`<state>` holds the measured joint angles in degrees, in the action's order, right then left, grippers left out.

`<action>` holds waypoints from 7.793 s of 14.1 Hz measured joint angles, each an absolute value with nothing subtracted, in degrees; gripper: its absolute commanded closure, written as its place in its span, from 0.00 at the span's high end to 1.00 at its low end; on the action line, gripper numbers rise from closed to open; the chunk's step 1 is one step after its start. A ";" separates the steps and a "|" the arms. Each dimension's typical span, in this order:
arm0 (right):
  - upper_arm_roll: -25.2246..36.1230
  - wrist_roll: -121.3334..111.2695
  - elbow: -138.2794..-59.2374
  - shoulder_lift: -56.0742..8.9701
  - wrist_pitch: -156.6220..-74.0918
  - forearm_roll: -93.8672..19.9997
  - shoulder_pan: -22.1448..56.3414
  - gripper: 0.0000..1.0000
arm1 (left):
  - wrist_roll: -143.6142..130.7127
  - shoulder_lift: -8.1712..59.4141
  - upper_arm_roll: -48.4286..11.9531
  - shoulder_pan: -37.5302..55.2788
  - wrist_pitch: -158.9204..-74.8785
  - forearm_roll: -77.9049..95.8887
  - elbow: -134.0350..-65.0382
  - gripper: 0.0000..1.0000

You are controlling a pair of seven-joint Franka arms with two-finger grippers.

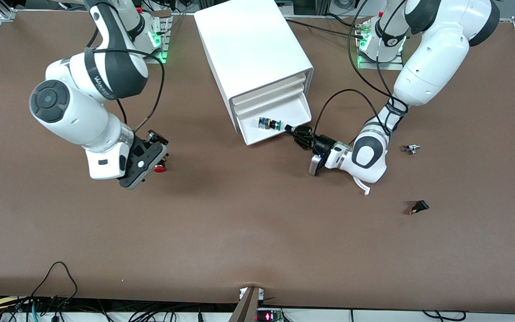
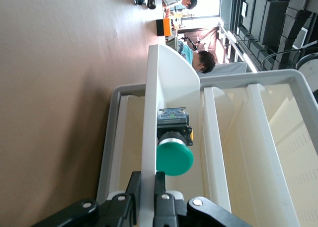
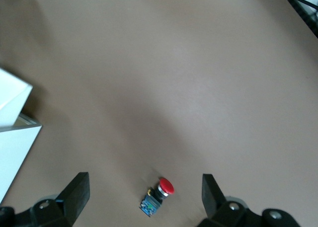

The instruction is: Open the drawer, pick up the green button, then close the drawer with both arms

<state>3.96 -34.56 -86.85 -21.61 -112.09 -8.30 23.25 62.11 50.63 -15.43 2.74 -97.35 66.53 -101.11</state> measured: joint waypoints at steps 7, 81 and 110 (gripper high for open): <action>3.77 -34.63 -86.84 -22.98 -115.09 -8.22 29.12 1.00 | 61.18 50.70 -13.96 2.60 -97.96 66.53 -98.97 0.30; 3.91 -35.25 -77.84 -44.04 -121.10 -9.70 51.04 0.86 | -4.22 -1.62 -2.22 1.08 -95.04 -0.16 -98.31 1.00; 4.26 -35.25 -76.96 -43.96 -121.09 -9.78 50.37 0.37 | -4.36 -1.30 -2.17 1.04 -93.77 -0.16 -98.27 1.00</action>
<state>4.26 -35.25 -76.96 -43.96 -121.09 -9.78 50.37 -4.36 -1.30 -2.17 1.04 -93.77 -0.16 -98.27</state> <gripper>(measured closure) 0.612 0.000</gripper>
